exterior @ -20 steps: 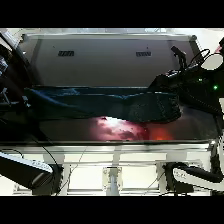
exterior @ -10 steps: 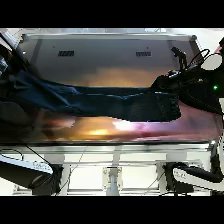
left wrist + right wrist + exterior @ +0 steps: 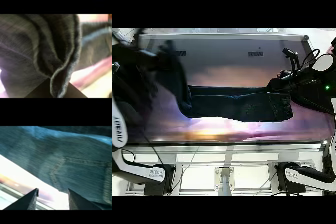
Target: Fold the clothes and pants, and hang the long-sleeved shirts on hangers.
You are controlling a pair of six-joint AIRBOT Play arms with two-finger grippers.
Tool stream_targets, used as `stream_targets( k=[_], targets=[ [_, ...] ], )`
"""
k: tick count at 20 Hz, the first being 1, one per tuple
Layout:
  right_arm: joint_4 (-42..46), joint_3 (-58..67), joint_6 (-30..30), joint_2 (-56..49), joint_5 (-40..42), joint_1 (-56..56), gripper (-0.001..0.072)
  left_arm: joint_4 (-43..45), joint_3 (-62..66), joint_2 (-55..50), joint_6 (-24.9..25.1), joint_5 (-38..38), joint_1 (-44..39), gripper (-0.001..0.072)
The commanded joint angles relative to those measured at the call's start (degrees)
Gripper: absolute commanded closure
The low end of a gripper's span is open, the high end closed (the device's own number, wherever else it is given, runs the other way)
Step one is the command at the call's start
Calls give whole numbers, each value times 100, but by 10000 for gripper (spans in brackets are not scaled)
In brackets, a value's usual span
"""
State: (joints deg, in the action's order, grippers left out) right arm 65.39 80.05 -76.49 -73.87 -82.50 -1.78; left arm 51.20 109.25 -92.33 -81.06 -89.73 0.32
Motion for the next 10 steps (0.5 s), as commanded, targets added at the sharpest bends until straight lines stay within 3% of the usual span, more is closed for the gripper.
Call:
stream_targets(
  k=[1,7,8,10],
  targets=[
    [717,4,76,4,-66,-17,310,627,328,-481,-634,149,-1679,682],
    [750,4,133,7,-553,-332,309,616,326,-1613,-1366,942,-2645,677],
    [750,4,166,9,-590,-374,309,522,323,-1805,-1458,916,-2671,644],
    [748,4,186,13,-608,-476,309,-2,319,-2085,-1456,826,-2671,385]
  ],
)
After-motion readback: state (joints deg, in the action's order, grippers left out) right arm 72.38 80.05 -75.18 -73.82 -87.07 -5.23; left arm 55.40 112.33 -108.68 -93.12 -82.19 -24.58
